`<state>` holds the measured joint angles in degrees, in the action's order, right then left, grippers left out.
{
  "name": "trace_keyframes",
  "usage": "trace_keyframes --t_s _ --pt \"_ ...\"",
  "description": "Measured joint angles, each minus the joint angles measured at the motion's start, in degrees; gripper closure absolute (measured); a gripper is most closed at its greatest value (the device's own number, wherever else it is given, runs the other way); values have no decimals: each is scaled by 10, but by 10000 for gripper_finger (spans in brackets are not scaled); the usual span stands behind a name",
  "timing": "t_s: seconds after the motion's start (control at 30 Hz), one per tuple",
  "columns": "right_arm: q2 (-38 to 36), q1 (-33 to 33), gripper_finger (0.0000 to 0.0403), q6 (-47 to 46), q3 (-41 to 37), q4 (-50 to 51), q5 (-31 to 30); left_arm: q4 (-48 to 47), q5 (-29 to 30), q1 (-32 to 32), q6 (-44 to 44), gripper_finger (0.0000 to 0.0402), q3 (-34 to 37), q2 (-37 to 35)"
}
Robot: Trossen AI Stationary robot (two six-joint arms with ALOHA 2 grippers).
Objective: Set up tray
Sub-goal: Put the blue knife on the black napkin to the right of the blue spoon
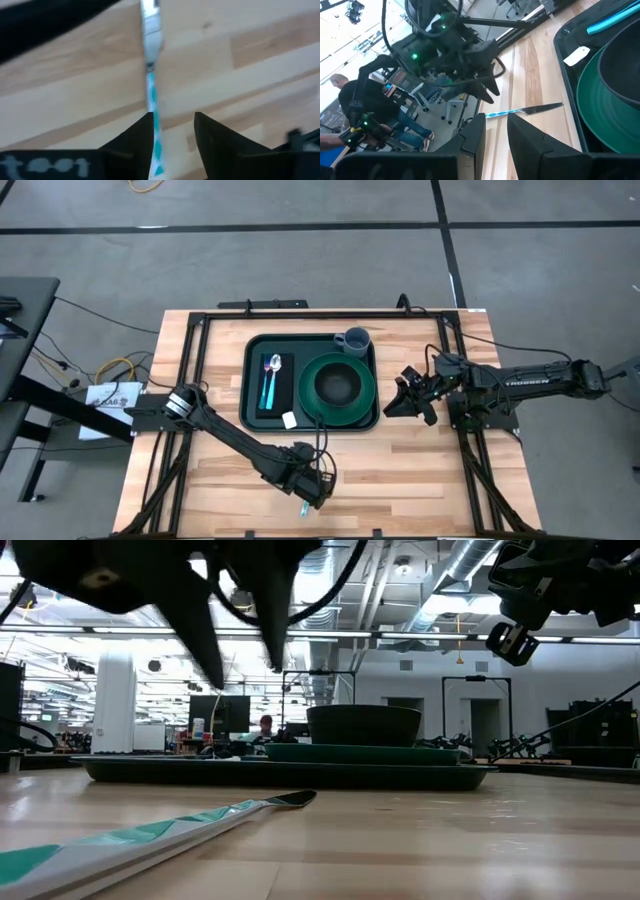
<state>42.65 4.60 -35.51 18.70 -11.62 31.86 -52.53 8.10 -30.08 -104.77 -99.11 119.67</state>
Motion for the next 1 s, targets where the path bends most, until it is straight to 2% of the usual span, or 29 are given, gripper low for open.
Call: trace_keyframes --t_s 0.1,0.37,0.57,0.8,1.0 --pt "0 0 329 0 0 5 0 17 -37 0 11 281 -1 16" --pt "0 0 329 0 0 14 -1 35 -64 2 17 287 -2 48" --pt "0 0 329 0 0 13 -2 60 -120 1 20 287 -2 82" --pt "0 0 329 0 0 11 -2 69 -121 2 25 287 -2 95" --pt "0 0 329 0 0 13 -3 56 -97 1 27 287 -2 96"
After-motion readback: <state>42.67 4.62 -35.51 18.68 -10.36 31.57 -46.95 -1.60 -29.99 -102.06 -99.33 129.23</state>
